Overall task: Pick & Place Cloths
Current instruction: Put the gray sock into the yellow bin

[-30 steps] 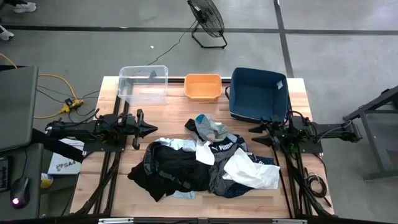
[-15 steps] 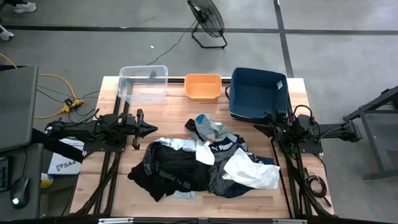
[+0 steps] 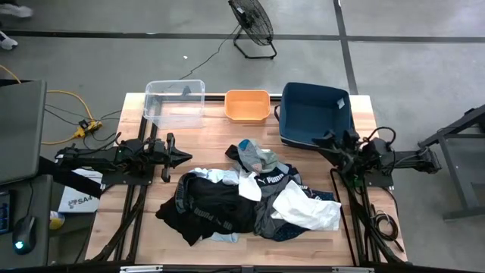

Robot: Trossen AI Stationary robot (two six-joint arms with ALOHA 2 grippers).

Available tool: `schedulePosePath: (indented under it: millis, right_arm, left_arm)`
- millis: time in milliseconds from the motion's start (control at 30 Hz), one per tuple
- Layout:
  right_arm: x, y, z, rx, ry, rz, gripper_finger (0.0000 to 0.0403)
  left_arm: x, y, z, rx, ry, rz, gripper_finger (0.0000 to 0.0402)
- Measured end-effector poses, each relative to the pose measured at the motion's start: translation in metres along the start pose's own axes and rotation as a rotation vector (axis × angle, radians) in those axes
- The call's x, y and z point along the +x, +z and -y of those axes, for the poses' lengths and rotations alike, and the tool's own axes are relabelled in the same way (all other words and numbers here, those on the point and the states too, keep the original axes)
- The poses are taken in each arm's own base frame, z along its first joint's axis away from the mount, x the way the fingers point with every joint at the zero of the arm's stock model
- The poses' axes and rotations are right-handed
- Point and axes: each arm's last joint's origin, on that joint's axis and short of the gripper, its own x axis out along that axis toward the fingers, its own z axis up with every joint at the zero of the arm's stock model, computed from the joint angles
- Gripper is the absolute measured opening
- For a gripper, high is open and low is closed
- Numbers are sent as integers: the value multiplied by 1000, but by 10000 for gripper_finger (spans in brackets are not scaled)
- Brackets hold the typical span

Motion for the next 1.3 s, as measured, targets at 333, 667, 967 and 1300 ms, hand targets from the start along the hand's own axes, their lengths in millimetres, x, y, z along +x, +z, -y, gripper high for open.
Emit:
schedulePosePath:
  millis: [333,667,967,1300]
  right_arm:
    - [9,-4,4,-101,-136,-51,275]
    - [59,13,-19,-247,-169,-188,275]
    - [127,8,-40,-528,-105,-418,275]
    - [189,-9,-31,-609,-272,-729,275]
  left_arm:
    - [0,0,0,0,0,0,12]
    - [0,0,0,0,0,0,12]
    - [0,0,0,0,0,0,12]
    - [0,0,0,0,0,0,12]
